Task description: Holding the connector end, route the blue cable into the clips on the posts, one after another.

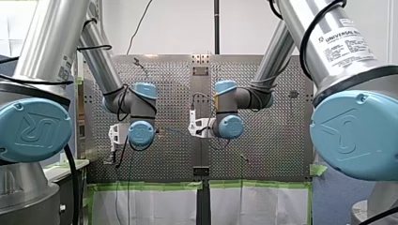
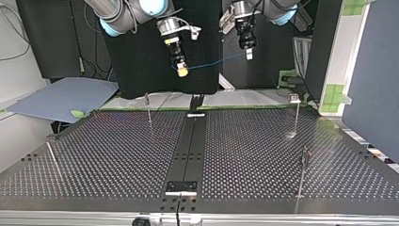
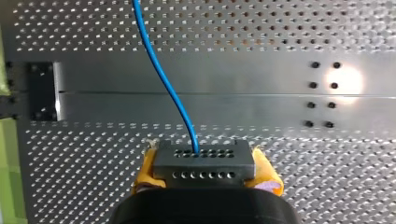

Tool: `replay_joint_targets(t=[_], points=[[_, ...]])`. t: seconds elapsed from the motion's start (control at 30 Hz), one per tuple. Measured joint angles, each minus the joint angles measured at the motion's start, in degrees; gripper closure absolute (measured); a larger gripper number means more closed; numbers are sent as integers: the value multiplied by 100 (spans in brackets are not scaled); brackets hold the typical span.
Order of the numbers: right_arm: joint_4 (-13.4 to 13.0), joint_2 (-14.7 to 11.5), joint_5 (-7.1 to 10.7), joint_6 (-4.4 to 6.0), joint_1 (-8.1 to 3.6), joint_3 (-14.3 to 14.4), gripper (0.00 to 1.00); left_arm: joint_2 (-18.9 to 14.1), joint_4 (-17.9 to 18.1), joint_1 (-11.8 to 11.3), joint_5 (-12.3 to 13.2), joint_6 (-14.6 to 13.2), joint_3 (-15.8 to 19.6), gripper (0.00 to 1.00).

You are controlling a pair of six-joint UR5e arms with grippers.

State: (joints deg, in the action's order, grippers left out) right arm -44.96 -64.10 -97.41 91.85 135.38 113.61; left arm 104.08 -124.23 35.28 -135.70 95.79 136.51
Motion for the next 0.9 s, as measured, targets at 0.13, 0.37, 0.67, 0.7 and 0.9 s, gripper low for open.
replay_joint_targets(t=[0.13, 0.37, 0.67, 0.7, 0.9], points=[[239, -239, 111, 23, 2, -77, 100, -205, -204, -21, -43, 34, -15, 100], [627, -626, 210, 31, 32, -297, 100, -612, -609, -162, 46, 53, -306, 100], [1101, -1155, 229, 15, 85, -728, 100, -1141, -1138, -265, 88, 129, -830, 100], [1134, -1207, 229, 13, 86, -756, 100, -1192, -1188, -281, 88, 143, -883, 100], [1208, -1361, 313, 37, 90, -933, 100, -1534, -1531, -421, 75, 175, -1225, 100]])
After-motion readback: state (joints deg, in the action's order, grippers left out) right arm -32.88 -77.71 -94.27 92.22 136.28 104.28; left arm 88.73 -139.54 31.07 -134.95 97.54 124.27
